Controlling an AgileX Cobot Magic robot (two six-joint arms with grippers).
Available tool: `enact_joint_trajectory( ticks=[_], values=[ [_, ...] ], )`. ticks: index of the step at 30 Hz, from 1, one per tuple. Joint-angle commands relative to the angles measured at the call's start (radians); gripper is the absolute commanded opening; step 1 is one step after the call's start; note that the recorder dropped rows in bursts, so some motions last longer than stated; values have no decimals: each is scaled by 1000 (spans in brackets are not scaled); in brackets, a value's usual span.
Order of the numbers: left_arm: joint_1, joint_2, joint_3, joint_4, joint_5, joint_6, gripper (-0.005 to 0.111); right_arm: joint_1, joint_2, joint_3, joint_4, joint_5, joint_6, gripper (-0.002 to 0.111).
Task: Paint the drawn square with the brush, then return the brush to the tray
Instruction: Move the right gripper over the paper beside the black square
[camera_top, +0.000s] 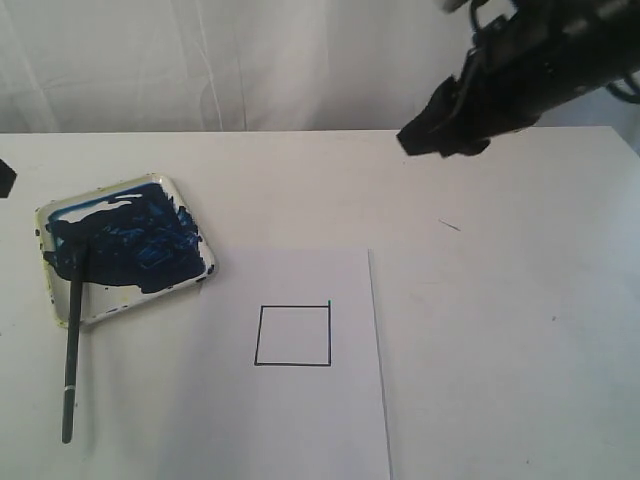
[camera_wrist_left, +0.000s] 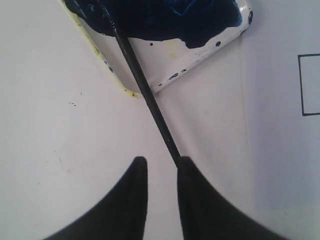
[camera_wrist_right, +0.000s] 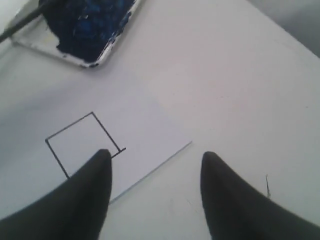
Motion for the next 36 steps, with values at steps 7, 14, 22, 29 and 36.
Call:
enact_joint_trajectory(
  ticks=[7,14,22,29,36],
  values=[
    [-7,45,-8,-53,-43,-1,28,76,176,-13,-16,92,-374,51],
    [-7,45,-8,-51,-43,-1,28,81,259,-3,11,40,-439,51],
    [-7,45,-8,-51,-39,1,28,81,371,-3,138,-7,-642,51],
    [-7,45,-8,-51,-35,1,28,81,440,-3,147,-172,-685,51],
    [-7,45,-8,-51,-35,1,28,81,477,-3,335,-241,-759,51]
  ],
)
